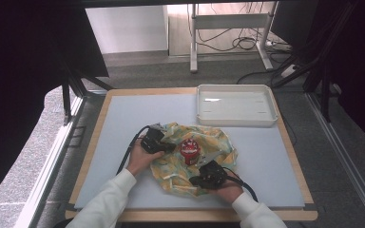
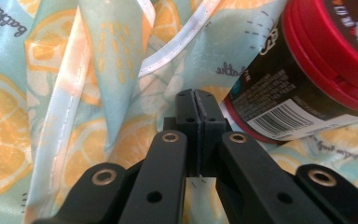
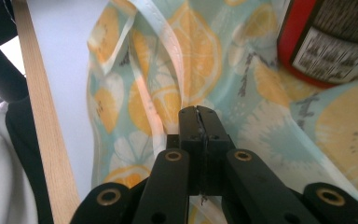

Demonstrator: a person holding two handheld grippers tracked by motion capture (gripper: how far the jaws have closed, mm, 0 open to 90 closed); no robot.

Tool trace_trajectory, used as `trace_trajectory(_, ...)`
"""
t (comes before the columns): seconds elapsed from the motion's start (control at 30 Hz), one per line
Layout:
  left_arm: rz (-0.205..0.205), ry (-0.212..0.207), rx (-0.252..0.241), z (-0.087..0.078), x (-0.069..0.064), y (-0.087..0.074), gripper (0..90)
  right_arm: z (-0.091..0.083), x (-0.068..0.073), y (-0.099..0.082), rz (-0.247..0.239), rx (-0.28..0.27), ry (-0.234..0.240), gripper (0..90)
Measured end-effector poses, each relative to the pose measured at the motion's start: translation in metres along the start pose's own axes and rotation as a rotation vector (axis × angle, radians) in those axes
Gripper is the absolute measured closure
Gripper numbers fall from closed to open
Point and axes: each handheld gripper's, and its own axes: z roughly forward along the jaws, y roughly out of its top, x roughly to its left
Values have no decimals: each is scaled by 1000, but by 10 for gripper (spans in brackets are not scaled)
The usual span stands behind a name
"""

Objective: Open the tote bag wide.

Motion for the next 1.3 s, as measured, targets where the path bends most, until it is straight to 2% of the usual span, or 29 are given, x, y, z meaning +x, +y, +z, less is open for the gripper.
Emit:
trace_trajectory(0.13,7,0,-18,-8,-3,2,900,-9,1,5,-7,-52,-5,892)
trace_trajectory(0.27,18,-11,-46,-19,-9,3,900,-21,-1,11,-1,-128,-23,893)
trace_trajectory(0.33,32,-13,-49,-24,-11,2,900,-25,-2,13,8,-149,-29,893)
trace_trajectory(0.5,24,-41,-97,-38,-18,-1,900,-35,-6,17,21,-194,-41,892)
trace_trajectory(0.6,28,-49,-117,-48,-21,-5,900,-42,-11,18,41,-220,-72,892)
trace_trajectory(0.77,41,-44,-141,-63,-28,-13,900,-53,-19,16,65,-245,-116,892)
trace_trajectory(1.0,74,-28,-177,-80,-42,-22,898,-65,-27,13,79,-271,-139,892)
trace_trajectory(1.07,79,-7,-186,-84,-46,-25,893,-67,-29,12,82,-273,-147,892)
trace_trajectory(1.3,57,33,-185,-91,-43,-45,871,-74,-39,9,101,-282,-160,871)
